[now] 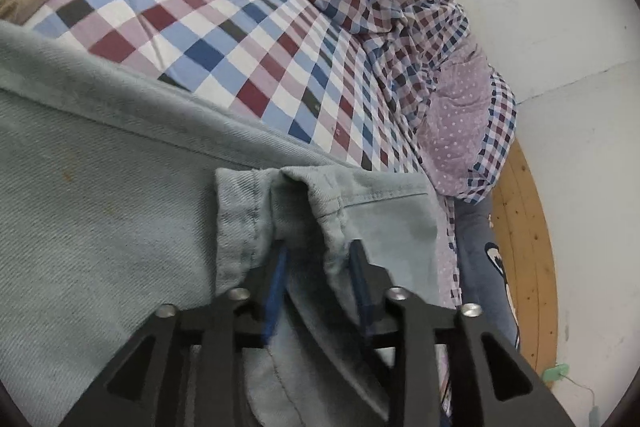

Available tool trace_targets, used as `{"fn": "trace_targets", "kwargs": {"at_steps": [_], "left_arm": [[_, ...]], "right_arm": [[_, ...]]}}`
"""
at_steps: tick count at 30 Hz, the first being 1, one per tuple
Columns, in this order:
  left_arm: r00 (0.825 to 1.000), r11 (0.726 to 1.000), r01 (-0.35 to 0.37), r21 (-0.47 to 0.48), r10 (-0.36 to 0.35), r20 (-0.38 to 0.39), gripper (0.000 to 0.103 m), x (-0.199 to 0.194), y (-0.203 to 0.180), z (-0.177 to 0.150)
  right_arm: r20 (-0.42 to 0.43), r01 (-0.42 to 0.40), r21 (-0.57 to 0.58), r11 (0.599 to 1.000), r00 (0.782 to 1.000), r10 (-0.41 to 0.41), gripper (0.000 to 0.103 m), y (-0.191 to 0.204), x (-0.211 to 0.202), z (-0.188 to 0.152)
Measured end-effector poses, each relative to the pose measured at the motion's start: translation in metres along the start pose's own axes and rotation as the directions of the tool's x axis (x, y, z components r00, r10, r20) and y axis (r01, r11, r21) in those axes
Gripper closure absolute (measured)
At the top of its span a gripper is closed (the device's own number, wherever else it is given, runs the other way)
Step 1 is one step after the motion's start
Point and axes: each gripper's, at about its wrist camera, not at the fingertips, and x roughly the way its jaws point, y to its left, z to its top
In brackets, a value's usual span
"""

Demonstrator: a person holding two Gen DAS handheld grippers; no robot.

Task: Fold clothes

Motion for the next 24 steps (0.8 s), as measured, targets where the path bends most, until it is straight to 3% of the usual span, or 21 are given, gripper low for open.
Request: {"fn": "trace_targets", "kwargs": {"at_steps": [2,5,11,16,17,19,20,21,24], "left_arm": [[1.0,1.0,-0.009,0.01,0.008,0.011,0.034,-0.006,-0.006,-0.004],[1.0,1.0,-0.007,0.01,0.007,0.004,0.024,-0.014,-0.01,-0.013],[0.99,0.995,0.099,-0.022,-0.1,-0.095,0.023,0.002,-0.018,-0.022],[0.985,0.985,0.158,-0.07,-0.162,-0.054,0.024,0.014,-0.009,-0.013],[0.983,0.979,0.18,-0.091,-0.183,-0.029,0.026,0.013,-0.005,-0.011],[0.983,0.979,0.18,-0.092,-0.181,-0.012,0.042,0.012,-0.002,-0.007],[0.984,0.98,0.178,-0.091,-0.18,-0.004,0.067,0.011,-0.001,-0.005],[0.987,0.983,0.16,-0.092,-0.161,-0.007,0.086,0.011,0.0,-0.004],[0.989,0.986,0.145,-0.085,-0.148,-0.025,0.088,0.011,-0.001,-0.004]], "right_arm": [[0.01,-0.024,0.057,0.998,1.0,0.024,0.081,-0.011,0.0,0.003],[0.031,-0.043,0.107,0.993,0.999,0.04,0.081,-0.021,-0.004,0.008],[0.062,-0.083,0.155,0.984,0.995,0.074,0.081,-0.029,-0.01,0.017],[0.044,-0.1,0.134,0.986,0.995,0.095,0.081,-0.026,-0.011,0.015],[0.029,-0.108,0.122,0.987,0.994,0.105,0.081,-0.024,-0.009,0.014],[-0.004,-0.099,0.076,0.992,0.995,0.099,0.08,-0.018,-0.005,0.01],[-0.016,-0.086,0.046,0.995,0.996,0.086,0.079,-0.014,-0.004,0.008],[-0.024,-0.068,0.011,0.998,0.997,0.069,0.079,-0.009,-0.003,0.005],[-0.025,0.013,-0.115,0.993,1.0,-0.016,0.075,0.009,-0.001,-0.002]]}}
